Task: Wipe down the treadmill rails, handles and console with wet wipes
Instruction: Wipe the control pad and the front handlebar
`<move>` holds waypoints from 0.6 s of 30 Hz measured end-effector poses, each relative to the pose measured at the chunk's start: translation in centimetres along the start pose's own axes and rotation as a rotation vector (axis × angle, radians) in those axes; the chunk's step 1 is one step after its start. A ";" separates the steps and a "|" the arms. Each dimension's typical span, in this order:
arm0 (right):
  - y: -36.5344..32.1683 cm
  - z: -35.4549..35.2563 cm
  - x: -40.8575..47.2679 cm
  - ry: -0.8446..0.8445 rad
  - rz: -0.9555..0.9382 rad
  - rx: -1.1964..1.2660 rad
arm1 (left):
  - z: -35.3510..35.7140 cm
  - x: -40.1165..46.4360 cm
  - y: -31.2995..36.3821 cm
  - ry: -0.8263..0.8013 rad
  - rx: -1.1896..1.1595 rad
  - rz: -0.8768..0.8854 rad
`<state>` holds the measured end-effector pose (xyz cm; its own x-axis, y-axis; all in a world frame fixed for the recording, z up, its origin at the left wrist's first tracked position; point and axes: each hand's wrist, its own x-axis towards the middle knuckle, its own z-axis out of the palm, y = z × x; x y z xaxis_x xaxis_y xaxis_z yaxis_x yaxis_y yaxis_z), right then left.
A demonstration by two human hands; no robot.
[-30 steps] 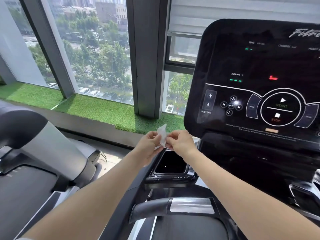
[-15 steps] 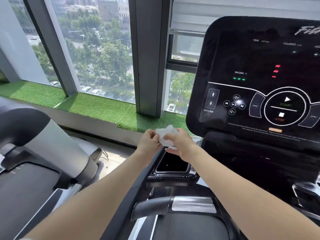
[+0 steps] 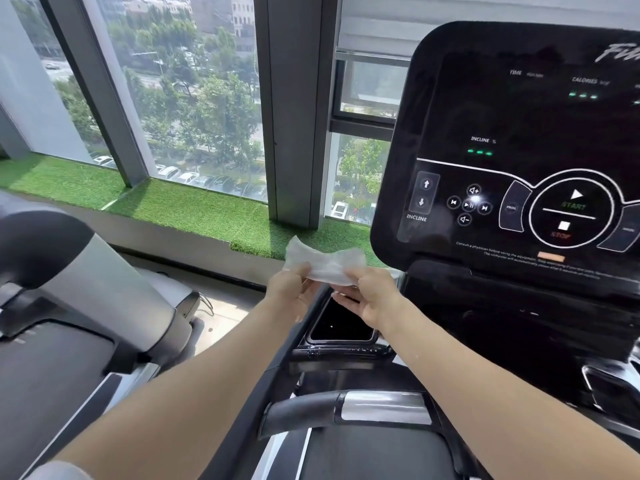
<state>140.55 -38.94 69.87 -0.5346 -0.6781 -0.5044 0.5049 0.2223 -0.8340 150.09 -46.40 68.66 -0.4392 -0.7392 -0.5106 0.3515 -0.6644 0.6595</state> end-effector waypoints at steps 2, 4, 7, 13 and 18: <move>0.6 -0.6 0.6 0.166 -0.001 -0.200 | 0.0 0.7 -0.3 0.055 0.021 0.074; 0.8 -0.9 0.9 0.325 -0.149 -0.493 | -0.3 1.5 -0.6 0.108 0.121 0.165; 0.9 0.1 1.3 0.230 -0.218 -0.514 | -0.1 1.5 -1.0 0.064 0.303 0.262; 0.7 1.1 1.6 0.068 -0.028 0.023 | 1.1 -0.1 -2.7 -0.127 0.217 0.096; 1.5 -0.3 2.7 0.124 -0.054 -0.044 | -0.5 2.3 -3.4 0.100 0.672 0.165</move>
<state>139.68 -40.27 67.14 -0.6416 -0.5984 -0.4798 0.4443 0.2200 -0.8684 148.30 -45.95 64.95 -0.3348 -0.8525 -0.4013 -0.1948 -0.3541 0.9147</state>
